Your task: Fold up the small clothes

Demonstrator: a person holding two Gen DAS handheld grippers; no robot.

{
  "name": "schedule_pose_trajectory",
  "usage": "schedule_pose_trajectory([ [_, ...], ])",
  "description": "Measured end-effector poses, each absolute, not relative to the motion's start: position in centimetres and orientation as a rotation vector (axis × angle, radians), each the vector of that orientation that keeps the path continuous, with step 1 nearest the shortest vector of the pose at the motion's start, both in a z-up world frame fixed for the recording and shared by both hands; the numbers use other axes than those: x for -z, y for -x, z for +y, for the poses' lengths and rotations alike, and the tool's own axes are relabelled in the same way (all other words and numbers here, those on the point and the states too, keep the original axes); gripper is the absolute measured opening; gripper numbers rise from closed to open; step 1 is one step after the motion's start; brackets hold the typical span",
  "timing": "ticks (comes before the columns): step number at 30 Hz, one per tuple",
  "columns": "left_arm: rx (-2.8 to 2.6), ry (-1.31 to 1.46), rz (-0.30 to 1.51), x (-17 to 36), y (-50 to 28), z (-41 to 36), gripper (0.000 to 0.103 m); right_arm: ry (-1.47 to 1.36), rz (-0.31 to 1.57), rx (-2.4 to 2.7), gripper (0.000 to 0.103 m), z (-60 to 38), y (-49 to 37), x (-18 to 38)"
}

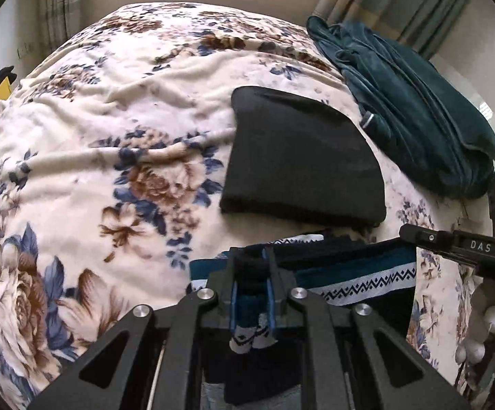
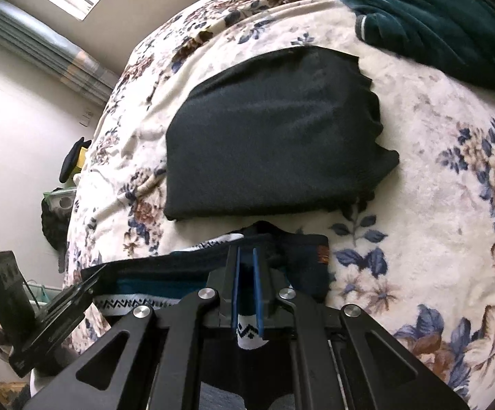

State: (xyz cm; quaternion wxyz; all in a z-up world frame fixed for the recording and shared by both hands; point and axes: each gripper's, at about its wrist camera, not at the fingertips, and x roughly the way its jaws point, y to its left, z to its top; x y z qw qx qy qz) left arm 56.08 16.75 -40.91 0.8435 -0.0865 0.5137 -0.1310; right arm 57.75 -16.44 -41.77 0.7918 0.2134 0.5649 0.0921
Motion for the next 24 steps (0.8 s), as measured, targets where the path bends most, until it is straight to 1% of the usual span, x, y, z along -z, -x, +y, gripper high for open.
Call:
schedule_pose_trajectory([
  [4, 0.246, 0.163, 1.150, 44.2, -59.4, 17.3, 0.010, -0.439, 1.228, -0.182, 0.007, -15.0, -60.2, 42.8],
  [6, 0.240, 0.162, 1.198, 46.2, -60.7, 17.4, 0.010, -0.393, 1.257, -0.159, 0.007, -14.2, -62.1, 44.4],
  [9, 0.242, 0.153, 1.286, 49.2, -62.1, 17.4, 0.011, -0.378, 1.366, -0.151, 0.007, -13.9, -64.0, 47.9],
  [11, 0.238, 0.165, 1.304, 49.9, -62.3, 17.9, 0.011, -0.452, 1.428, -0.165, 0.008, -14.7, -64.3, 49.3],
  [12, 0.241, 0.170, 1.304, 49.9, -62.2, 18.0, 0.011, -0.484, 1.441, -0.189, 0.011, -15.1, -64.2, 49.4],
  [13, 0.242, 0.175, 1.299, 49.7, -62.0, 18.2, 0.012, -0.515, 1.440, -0.215, 0.020, -15.6, -63.8, 49.0],
  [14, 0.242, 0.175, 1.297, 49.6, -61.8, 18.3, 0.012, -0.533, 1.424, -0.232, 0.025, -16.2, -63.3, 48.5],
  [15, 0.244, 0.178, 1.295, 49.6, -61.7, 18.4, 0.012, -0.549, 1.405, -0.242, 0.032, -16.8, -62.7, 47.8],
  [16, 0.245, 0.183, 1.295, 49.6, -61.6, 18.6, 0.012, -0.561, 1.396, -0.244, 0.037, -17.4, -62.0, 47.3],
  [18, 0.247, 0.187, 1.297, 49.6, -61.6, 18.7, 0.012, -0.580, 1.428, -0.264, 0.044, -18.0, -60.8, 47.4],
  [21, 0.241, 0.177, 1.297, 49.6, -61.6, 18.9, 0.012, -0.597, 1.527, -0.283, 0.044, -17.7, -60.1, 49.7],
  [23, 0.239, 0.165, 1.296, 49.4, -61.6, 18.7, 0.012, -0.620, 1.545, -0.307, 0.044, -16.9, -60.0, 51.1],
  [24, 0.237, 0.161, 1.296, 49.3, -61.7, 18.5, 0.012, -0.632, 1.533, -0.323, 0.038, -16.6, -59.9, 51.4],
])
